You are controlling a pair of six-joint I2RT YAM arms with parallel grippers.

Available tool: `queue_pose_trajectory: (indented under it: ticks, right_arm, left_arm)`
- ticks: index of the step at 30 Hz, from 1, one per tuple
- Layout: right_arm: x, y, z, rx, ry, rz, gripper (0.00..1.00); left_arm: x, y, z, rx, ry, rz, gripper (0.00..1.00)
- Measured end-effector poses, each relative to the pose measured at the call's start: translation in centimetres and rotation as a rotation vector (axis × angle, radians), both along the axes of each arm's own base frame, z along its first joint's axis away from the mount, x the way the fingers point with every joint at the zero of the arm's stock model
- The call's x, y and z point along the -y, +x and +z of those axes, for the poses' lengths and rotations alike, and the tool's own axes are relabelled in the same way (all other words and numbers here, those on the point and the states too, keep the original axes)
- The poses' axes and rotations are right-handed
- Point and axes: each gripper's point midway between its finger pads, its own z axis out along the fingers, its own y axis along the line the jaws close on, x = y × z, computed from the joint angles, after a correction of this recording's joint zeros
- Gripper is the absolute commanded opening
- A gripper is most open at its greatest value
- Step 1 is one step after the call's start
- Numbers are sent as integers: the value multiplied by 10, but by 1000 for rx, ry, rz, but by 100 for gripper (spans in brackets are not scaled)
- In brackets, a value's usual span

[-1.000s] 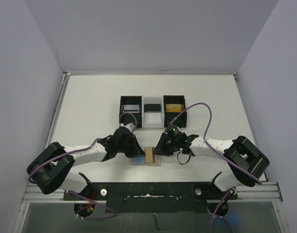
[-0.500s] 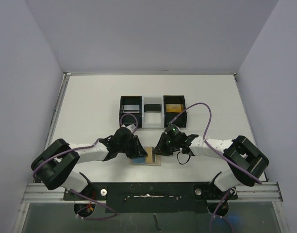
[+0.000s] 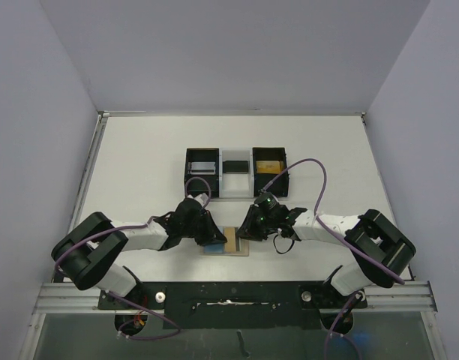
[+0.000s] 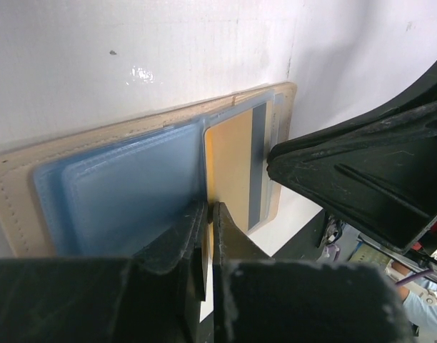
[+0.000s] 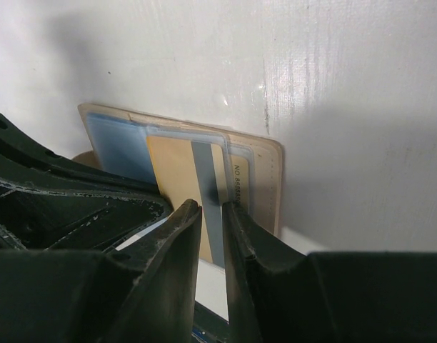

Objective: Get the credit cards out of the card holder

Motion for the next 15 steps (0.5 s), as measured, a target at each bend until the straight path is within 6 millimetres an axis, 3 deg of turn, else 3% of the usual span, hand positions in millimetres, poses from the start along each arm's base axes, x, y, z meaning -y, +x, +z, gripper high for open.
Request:
queue_pose_trajectory:
  ticks: [15]
  right_arm:
    - [5, -2, -4, -9, -21, 6, 21]
  left_arm:
    - [-14, 3, 9, 21, 7, 38, 0]
